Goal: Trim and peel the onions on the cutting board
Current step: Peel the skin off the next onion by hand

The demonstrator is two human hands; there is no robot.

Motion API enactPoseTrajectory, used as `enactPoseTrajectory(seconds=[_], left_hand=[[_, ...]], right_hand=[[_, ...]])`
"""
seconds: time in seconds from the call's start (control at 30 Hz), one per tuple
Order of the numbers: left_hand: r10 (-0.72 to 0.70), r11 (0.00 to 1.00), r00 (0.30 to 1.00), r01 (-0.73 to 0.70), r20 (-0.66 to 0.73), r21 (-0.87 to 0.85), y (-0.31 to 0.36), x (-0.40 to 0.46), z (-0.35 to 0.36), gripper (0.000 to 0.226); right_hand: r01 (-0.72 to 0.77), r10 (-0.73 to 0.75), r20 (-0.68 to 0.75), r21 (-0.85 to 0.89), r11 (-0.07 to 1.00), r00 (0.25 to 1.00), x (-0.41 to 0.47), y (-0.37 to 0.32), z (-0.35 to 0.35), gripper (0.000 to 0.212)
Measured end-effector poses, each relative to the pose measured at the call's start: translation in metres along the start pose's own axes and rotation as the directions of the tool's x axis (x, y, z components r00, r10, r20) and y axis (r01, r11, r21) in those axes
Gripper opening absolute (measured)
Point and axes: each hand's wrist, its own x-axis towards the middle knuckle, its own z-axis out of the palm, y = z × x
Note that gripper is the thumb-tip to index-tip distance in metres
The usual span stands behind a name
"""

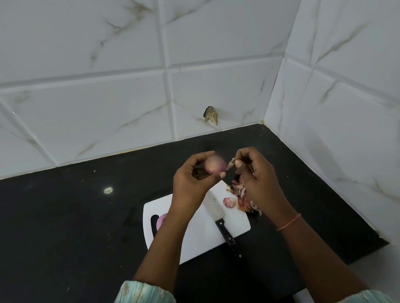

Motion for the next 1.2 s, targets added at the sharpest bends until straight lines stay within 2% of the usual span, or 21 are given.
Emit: enactPoseTrajectory(seconds=[0.07, 0.2, 0.27, 0.4, 0.5, 0.57, 0.63, 0.7, 0.83, 0.9, 1.0, 1.1, 1.2], left_hand=[[-0.007, 1.0, 1.0, 0.007, -0.001, -0.018, 0.0, 0.0, 0.0, 0.048], [-0.001, 0.999, 1.0, 0.002, 0.009, -0.051, -0.001, 0.0, 0.001, 0.047], [-0.019, 0.997, 1.0, 0.021, 0.02, -0.073, -0.002, 0.0, 0.002, 0.046], [-0.162, 0.967, 0.983, 0.176, 0.091, -0.185, -0.004, 0.001, 0.001, 0.047], [-0.264, 0.874, 0.943, 0.323, 0.203, -0.364, -0.004, -0.001, 0.001, 0.044], [-0.286, 0.853, 0.93, 0.357, 0.232, -0.381, -0.003, -0.002, 0.002, 0.043], [-0.279, 0.881, 0.931, 0.346, 0.236, -0.323, -0.002, -0.003, 0.002, 0.048], [-0.249, 0.926, 0.939, 0.303, 0.239, -0.225, -0.003, -0.002, 0.0, 0.047], [-0.244, 0.932, 0.934, 0.3, 0.26, -0.202, -0.005, -0.002, -0.003, 0.045], [-0.252, 0.921, 0.927, 0.318, 0.277, -0.226, -0.006, -0.001, -0.004, 0.046], [-0.25, 0.937, 0.93, 0.303, 0.27, -0.177, -0.007, 0.0, -0.003, 0.044], [-0.195, 0.977, 0.965, 0.208, 0.177, -0.054, -0.005, 0.0, -0.001, 0.046], [-0.054, 0.989, 0.998, 0.051, 0.019, 0.137, -0.008, 0.001, 0.003, 0.047]], right_hand=[[-0.018, 0.02, -0.028, 0.072, 0.997, 0.999, -0.001, -0.004, 0.001, 0.01], [-0.074, 0.069, 0.041, 0.149, 0.986, 0.997, -0.003, -0.008, 0.007, 0.026], [-0.075, 0.075, 0.009, 0.154, 0.985, 0.997, -0.004, -0.005, 0.01, 0.023], [-0.183, 0.206, -0.065, 0.254, 0.95, 0.976, -0.002, 0.0, 0.011, 0.007], [-0.183, 0.208, -0.064, 0.276, 0.944, 0.976, -0.003, 0.0, 0.008, 0.01], [-0.142, 0.157, -0.032, 0.278, 0.95, 0.987, -0.004, -0.003, 0.006, 0.018], [-0.09, 0.082, 0.045, 0.241, 0.966, 0.996, -0.004, -0.005, 0.005, 0.027], [-0.067, 0.049, 0.097, 0.189, 0.98, 0.994, -0.004, -0.005, 0.003, 0.025], [-0.086, 0.073, 0.083, 0.159, 0.984, 0.994, 0.0, -0.004, 0.0, 0.01], [-0.095, 0.087, 0.066, 0.115, 0.989, 0.994, 0.001, -0.004, 0.0, 0.009], [-0.175, 0.168, 0.058, 0.158, 0.972, 0.984, 0.0, -0.007, 0.002, 0.012], [-0.202, 0.18, 0.109, 0.257, 0.945, 0.978, -0.002, -0.01, 0.0, 0.006], [-0.238, 0.209, 0.149, 0.218, 0.946, 0.966, -0.003, -0.01, 0.002, 0.029]])
